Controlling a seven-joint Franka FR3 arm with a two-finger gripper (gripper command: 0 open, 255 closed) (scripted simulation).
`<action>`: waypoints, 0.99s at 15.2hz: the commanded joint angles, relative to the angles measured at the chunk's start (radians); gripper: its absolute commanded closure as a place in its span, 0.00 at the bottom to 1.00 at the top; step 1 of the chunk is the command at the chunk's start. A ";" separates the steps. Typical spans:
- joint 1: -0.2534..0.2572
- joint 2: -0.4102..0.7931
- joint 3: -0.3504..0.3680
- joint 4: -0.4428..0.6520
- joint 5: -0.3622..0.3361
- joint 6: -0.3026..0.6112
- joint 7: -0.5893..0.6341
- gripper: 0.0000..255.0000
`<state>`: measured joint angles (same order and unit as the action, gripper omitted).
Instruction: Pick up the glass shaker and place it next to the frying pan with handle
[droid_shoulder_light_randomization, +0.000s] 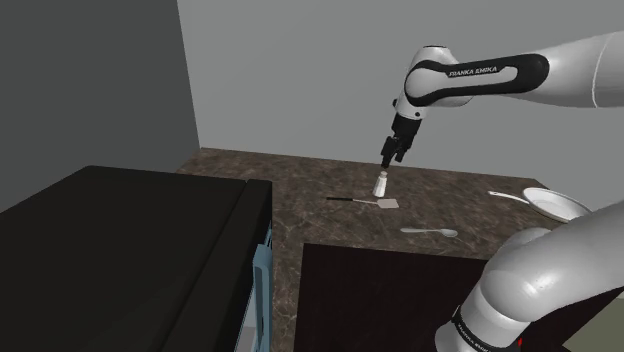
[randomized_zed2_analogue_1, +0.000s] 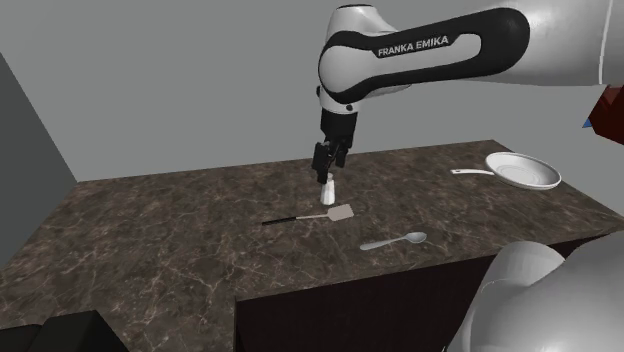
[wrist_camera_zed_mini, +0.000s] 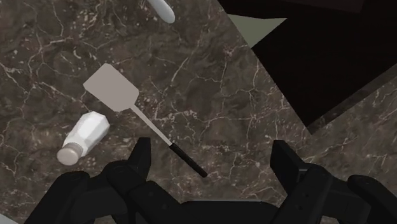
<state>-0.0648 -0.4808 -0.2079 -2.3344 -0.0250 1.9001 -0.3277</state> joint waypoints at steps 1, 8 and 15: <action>-0.005 0.071 -0.031 0.033 -0.001 0.034 -0.039 0.00; -0.026 0.303 -0.129 0.153 0.030 0.128 -0.186 0.00; -0.067 0.564 -0.195 0.333 0.123 0.176 -0.344 0.00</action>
<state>-0.1236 0.0464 -0.3946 -2.0280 0.0831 2.0716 -0.6465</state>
